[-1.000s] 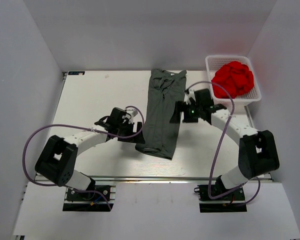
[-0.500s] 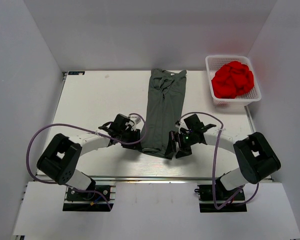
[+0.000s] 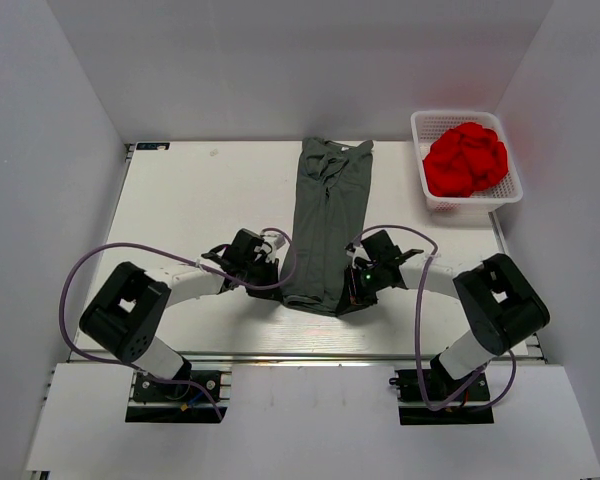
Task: Fold and stack the t-shirts
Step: Grab the bottom of the folded rectangular tshirt with both arms
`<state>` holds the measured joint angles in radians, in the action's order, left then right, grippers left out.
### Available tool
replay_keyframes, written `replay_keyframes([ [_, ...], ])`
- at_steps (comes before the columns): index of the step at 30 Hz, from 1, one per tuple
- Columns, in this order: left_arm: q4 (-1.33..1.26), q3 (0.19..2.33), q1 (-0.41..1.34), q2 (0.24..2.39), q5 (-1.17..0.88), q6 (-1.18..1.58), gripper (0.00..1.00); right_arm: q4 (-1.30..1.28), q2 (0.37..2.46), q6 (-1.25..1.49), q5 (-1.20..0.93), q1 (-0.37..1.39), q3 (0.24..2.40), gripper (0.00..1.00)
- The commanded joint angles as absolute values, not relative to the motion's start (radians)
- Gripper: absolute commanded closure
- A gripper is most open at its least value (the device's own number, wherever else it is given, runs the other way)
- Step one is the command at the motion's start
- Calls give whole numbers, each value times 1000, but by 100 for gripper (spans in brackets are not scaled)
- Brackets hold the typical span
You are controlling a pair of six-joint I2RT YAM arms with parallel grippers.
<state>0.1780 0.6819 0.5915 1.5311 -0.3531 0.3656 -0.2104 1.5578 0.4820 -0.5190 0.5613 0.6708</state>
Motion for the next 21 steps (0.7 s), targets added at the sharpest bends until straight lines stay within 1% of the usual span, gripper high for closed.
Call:
replay_keyframes([
  [1, 166, 675, 606, 1482, -413, 351, 100, -143, 1562, 462, -547, 571, 673, 100],
  [9, 328, 643, 606, 1313, -515, 333, 100, -320, 1418, 361, -658, 621, 652, 100],
  [12, 318, 643, 606, 1281, -515, 333, 100, -351, 1384, 336, -643, 620, 681, 100],
  [15, 258, 692, 606, 1319, -515, 353, 100, -338, 1387, 328, -608, 612, 721, 100],
  [19, 212, 762, 585, 1390, -525, 371, 100, -353, 1446, 324, -552, 601, 825, 100],
  [21, 231, 830, 584, 1417, -454, 371, 100, -364, 1460, 327, -497, 582, 871, 100],
])
